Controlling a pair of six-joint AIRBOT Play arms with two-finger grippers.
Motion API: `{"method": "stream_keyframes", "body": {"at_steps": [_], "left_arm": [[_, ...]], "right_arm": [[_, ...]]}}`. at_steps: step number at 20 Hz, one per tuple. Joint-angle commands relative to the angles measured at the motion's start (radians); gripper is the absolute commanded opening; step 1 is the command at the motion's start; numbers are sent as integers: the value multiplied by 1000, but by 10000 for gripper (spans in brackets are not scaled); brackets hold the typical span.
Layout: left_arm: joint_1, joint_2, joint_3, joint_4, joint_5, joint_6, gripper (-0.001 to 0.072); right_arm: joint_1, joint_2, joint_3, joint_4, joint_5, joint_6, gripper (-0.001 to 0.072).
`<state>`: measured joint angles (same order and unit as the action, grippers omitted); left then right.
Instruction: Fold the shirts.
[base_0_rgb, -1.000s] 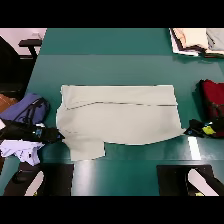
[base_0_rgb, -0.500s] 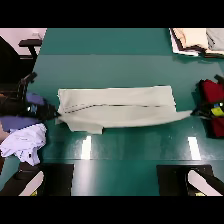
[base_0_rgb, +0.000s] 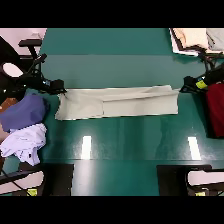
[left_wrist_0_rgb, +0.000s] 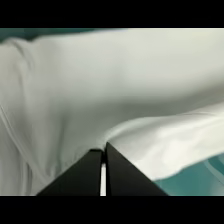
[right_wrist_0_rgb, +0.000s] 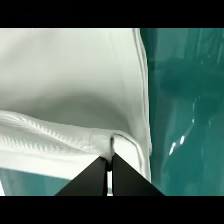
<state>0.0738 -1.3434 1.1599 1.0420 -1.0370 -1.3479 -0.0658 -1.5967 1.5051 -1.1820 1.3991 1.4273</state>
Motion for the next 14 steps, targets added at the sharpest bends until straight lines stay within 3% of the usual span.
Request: {"method": "stream_keyframes", "body": {"at_steps": [1,2,3,7,8,9,10,11,14], "left_arm": [[1,-76,24,-25,105,2,186],[1,-76,25,-29,110,2,440],[1,-76,35,-32,100,-9,504],[0,-75,80,-67,11,-5,501],[0,-76,79,-87,0,-5,500],[-9,-76,79,-93,3,-5,366],[-24,-76,79,-93,9,-4,98],[-46,-76,79,-94,26,8,29],[-142,-77,80,-98,86,13,28]], "right_arm": [[-5,-140,117,113,-19,3,96],[-17,-159,136,154,-19,-6,295],[-31,-172,152,200,-11,-36,398],[-118,-175,146,238,81,-94,399],[-148,-176,128,240,105,-94,451],[-170,-176,99,240,116,-94,530],[-191,-176,62,240,118,-93,537],[-208,-177,17,240,112,-94,537],[-221,-177,-101,248,72,-113,532]]}}
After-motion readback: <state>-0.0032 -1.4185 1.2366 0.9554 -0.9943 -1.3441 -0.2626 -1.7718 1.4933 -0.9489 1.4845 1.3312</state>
